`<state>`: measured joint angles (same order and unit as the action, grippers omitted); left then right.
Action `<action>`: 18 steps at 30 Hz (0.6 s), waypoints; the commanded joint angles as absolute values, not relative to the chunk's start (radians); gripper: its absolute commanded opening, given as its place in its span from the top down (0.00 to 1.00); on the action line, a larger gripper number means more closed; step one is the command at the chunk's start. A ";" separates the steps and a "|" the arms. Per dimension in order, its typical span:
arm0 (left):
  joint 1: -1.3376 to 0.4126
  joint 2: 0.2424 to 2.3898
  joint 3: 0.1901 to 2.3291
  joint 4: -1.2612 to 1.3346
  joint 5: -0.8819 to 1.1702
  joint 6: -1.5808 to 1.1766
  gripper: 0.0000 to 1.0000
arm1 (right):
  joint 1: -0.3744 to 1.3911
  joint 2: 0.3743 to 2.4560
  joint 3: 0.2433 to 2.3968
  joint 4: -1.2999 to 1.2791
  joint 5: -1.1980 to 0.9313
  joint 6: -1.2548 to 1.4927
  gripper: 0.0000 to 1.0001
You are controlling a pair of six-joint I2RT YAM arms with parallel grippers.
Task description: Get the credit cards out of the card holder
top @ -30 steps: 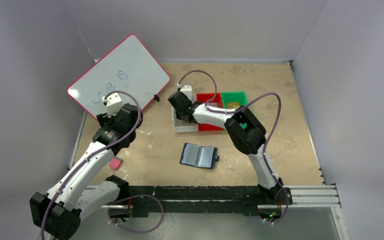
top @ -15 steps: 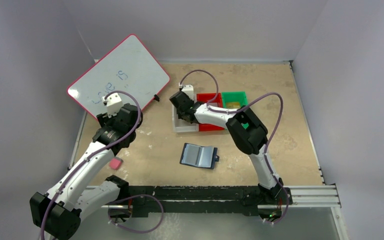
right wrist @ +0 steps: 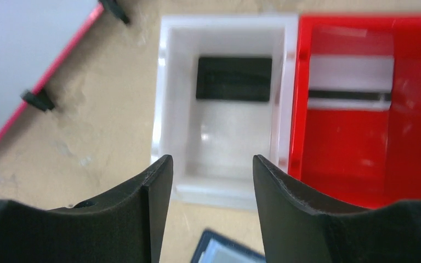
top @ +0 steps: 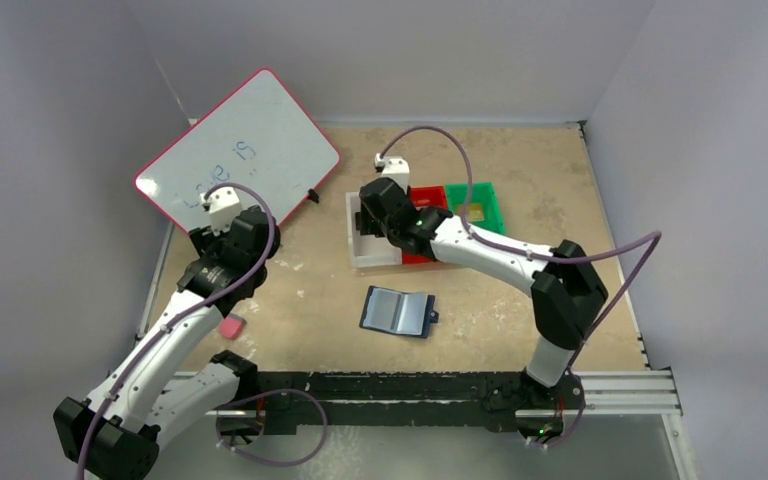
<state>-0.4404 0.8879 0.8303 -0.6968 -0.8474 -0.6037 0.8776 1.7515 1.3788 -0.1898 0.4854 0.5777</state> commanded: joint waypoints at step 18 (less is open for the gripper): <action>-0.436 0.907 0.864 -0.683 -0.842 -0.581 0.20 | 1.224 1.794 1.223 -0.616 0.624 1.206 0.32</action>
<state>-0.4404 0.9035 0.8303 -0.6975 -0.8349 -0.5968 1.2182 1.7588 1.2034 -0.5430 0.5842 1.1252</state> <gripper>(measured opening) 0.799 0.695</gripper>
